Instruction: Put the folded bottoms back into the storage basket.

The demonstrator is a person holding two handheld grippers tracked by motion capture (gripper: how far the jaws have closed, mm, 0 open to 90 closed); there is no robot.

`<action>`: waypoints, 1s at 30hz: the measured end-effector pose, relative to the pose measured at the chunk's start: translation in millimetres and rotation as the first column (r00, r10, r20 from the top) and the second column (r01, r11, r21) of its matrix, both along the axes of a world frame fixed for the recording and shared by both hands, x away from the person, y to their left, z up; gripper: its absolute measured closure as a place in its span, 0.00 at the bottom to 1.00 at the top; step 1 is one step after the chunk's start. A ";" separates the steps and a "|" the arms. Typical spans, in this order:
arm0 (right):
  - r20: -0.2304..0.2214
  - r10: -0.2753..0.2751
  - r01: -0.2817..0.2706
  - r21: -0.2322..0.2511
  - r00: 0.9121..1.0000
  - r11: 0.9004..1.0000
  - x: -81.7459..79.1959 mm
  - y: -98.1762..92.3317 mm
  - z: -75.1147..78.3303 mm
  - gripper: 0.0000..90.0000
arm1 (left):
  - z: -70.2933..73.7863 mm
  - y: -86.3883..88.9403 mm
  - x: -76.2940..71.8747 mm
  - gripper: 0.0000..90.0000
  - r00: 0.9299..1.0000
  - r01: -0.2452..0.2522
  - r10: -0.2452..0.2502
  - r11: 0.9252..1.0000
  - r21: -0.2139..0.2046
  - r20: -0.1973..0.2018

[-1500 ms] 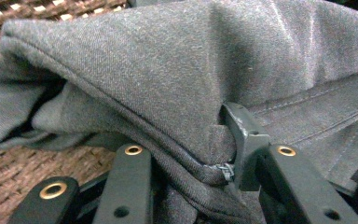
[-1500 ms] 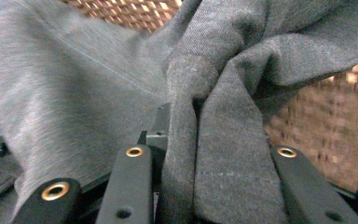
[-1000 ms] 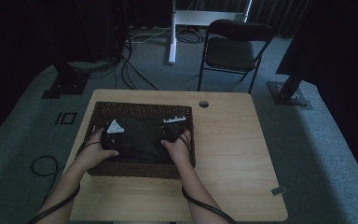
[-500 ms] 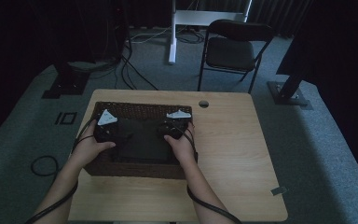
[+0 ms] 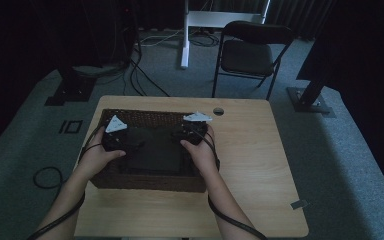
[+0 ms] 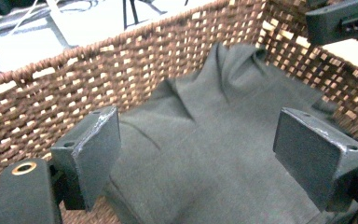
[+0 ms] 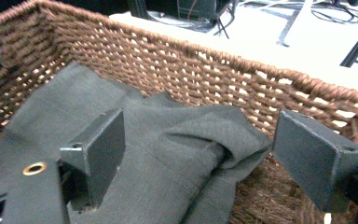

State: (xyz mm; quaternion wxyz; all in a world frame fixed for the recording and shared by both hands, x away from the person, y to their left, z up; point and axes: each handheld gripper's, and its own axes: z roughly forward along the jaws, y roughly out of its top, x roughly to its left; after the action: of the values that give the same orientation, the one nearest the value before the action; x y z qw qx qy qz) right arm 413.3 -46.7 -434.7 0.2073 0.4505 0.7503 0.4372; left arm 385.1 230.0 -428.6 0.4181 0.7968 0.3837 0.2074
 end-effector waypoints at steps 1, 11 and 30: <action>0.005 -0.001 0.001 0.002 1.000 1.000 -0.4 -1.5 2.4 0.19 | 2.7 0.3 -0.9 0.17 1.000 -0.005 0.005 1.000 -0.022 -0.002; 0.040 -0.004 0.004 -0.009 0.999 1.000 -8.4 -26.0 20.0 0.17 | 13.6 2.3 -9.8 0.18 1.000 0.010 -0.010 0.997 -0.080 -0.002; 0.104 -0.082 0.083 -0.003 0.991 0.997 -30.3 -107.6 14.7 0.16 | 21.1 2.9 -44.3 0.17 0.995 0.087 -0.082 0.991 -0.101 0.052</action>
State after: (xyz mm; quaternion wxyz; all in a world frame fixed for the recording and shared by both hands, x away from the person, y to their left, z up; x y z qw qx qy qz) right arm 383.0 -154.3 -419.9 0.2656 0.4571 0.7208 0.4482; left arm 340.8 232.9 -407.4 0.4761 0.7845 0.3498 0.1885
